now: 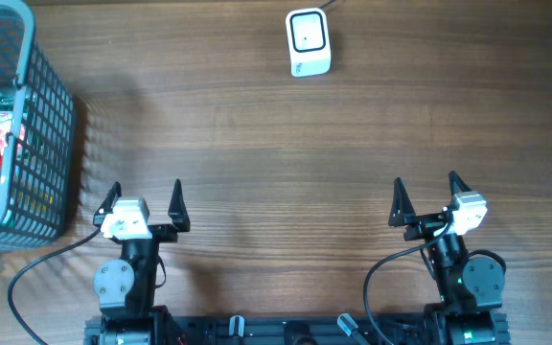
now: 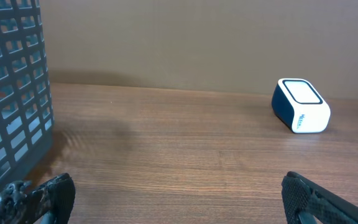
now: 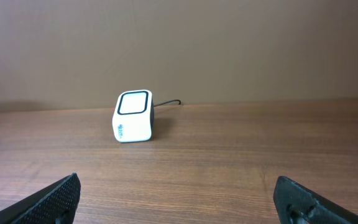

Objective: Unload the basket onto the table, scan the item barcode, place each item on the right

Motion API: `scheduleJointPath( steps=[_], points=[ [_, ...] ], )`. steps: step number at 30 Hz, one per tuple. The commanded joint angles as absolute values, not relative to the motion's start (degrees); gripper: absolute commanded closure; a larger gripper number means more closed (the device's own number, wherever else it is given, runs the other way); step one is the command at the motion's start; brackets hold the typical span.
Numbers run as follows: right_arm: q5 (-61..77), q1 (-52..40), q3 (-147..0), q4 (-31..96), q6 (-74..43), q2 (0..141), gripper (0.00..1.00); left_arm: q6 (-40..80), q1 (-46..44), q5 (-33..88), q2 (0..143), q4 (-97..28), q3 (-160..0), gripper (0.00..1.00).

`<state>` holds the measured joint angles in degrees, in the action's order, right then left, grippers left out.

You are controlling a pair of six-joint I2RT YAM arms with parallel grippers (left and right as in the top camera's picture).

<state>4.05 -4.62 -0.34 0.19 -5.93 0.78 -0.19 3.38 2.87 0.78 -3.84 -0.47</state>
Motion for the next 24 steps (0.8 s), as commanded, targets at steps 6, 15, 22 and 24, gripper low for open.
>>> scheduleJointPath(
  steps=[6,15,22,24],
  points=[
    [3.9,-4.6,-0.3,-0.1,-6.2,0.4,0.00,-1.1,3.6,3.6,0.2,-4.2,-0.3,0.00],
    [3.9,-4.6,-0.3,-0.1,-6.2,0.4,0.00,-1.1,3.6,3.6,0.3,-4.2,-0.3,0.00],
    [3.9,-4.6,-0.3,-0.1,-6.2,0.4,0.00,2.0,3.6,4.4,0.3,1.3,-0.7,0.00],
    [3.9,-4.6,-0.3,-0.1,-6.2,0.4,0.00,4.8,3.6,4.4,1.0,-3.4,-7.1,0.00]
  ],
)
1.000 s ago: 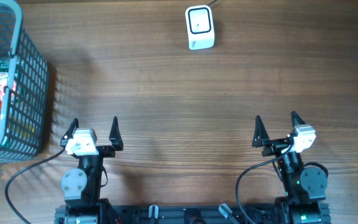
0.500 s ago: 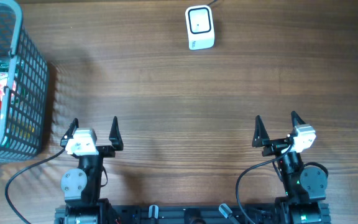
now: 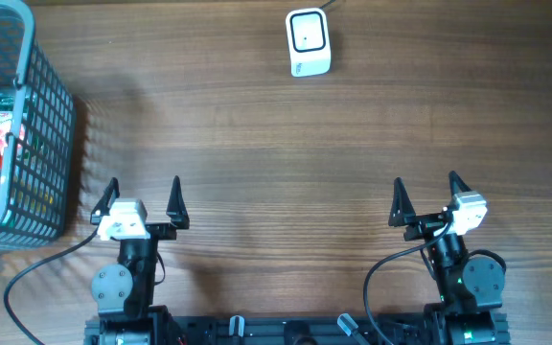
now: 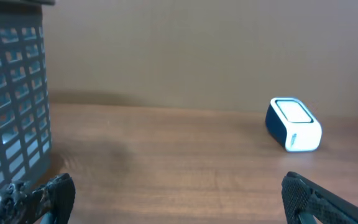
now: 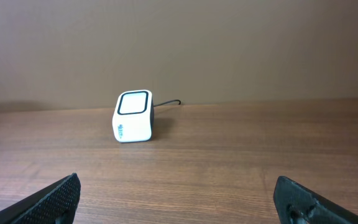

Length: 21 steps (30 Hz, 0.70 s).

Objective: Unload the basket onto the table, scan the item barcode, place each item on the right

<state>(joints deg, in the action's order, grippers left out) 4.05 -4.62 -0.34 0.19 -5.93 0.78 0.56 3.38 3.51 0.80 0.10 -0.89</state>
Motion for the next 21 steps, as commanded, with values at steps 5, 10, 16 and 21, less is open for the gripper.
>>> scheduleJointPath(
  steps=[5,10,16,21],
  points=[
    [3.9,-4.6,-0.3,-0.1,-6.2,0.4,0.00,12.7,3.6,11.7,16.0,-29.7,-36.8,0.00],
    [3.9,-4.6,-0.3,-0.1,-6.2,0.4,0.00,12.7,3.6,16.1,47.1,-62.2,-82.9,0.00],
    [3.9,-4.6,-0.3,-0.1,-6.2,0.4,0.00,27.0,4.0,-5.5,60.2,-56.8,-93.9,0.00],
    [3.9,-4.6,-0.3,-0.1,-6.2,0.4,0.00,27.4,16.3,-6.9,67.4,-64.4,-102.5,0.00]
  ],
)
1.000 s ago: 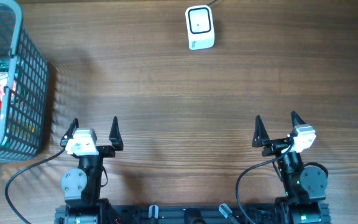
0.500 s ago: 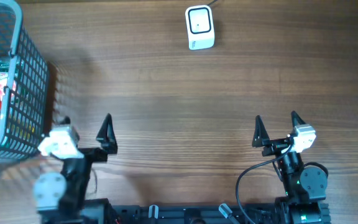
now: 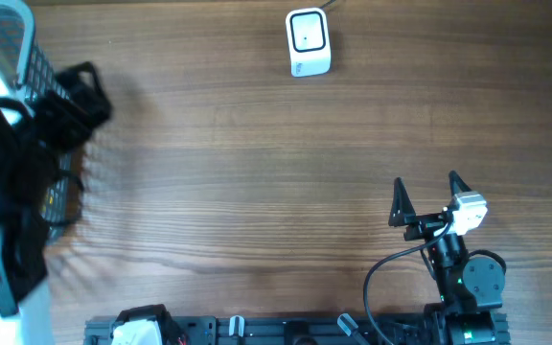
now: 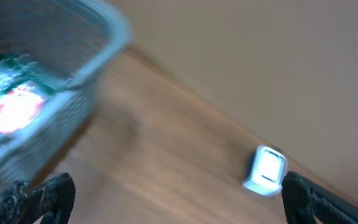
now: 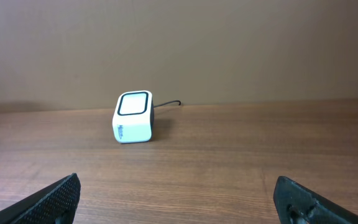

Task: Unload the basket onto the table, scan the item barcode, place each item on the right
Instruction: 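Reach the left gripper into the basket and grasp the yellow oil bottle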

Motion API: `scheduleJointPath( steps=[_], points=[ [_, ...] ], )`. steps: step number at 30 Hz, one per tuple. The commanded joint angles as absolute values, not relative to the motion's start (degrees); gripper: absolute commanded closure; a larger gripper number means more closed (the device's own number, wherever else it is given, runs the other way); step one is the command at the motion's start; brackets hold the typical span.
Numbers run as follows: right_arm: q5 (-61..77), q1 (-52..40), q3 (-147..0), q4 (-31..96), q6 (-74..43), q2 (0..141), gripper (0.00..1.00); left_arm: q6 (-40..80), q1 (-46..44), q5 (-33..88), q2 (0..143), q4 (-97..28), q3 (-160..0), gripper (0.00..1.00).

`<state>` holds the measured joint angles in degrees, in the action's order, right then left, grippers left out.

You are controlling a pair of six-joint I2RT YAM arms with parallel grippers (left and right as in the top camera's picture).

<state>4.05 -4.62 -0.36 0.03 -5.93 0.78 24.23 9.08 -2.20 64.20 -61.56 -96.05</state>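
The white barcode scanner (image 3: pixel 308 41) with a dark window stands at the table's far edge, and also shows as the scanner (image 4: pixel 266 171) and the scanner (image 5: pixel 133 117). Packaged items (image 4: pixel 14 102), green, red and white, lie blurred inside the grey mesh basket (image 4: pixel 79 62). My left arm (image 3: pixel 12 182) is raised and blurred over the basket (image 3: pixel 24 38) at the left. The left gripper (image 4: pixel 179 208) is open and empty, above the table beside the basket's rim. My right gripper (image 5: pixel 179 208) stands open and empty near the front edge, facing the scanner.
The scanner's cable (image 5: pixel 168 103) runs off behind it. Bare wooden table (image 3: pixel 257 172) lies between the basket, the scanner and the right gripper (image 3: pixel 426 187). A plain wall backs the table.
My left arm has left its rest place at the front and is now raised high by the basket, its camera looking down into it. The right arm has not moved.
Both grippers first rested open at the front edge. The left wrist then showed the basket and scanner from slightly higher. Now the left arm is up over the basket, still open and empty, while the right gripper has stayed put throughout.
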Motion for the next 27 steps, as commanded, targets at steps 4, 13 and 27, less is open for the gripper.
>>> scheduleJointPath(
  steps=[4,13,27],
  points=[
    [3.9,-4.6,-0.3,-0.1,-6.2,0.4,0.00,24.0,27.0,-7.0,72.9,-70.1,-110.5,0.00],
    [3.9,-4.6,-0.3,-0.1,-6.2,0.4,0.00,23.6,41.6,-11.1,85.7,-80.3,-111.7,0.00],
    [3.9,-4.6,-0.3,-0.1,-6.2,0.4,0.00,21.0,43.2,-11.0,103.7,-85.5,-111.3,0.16]
  ],
)
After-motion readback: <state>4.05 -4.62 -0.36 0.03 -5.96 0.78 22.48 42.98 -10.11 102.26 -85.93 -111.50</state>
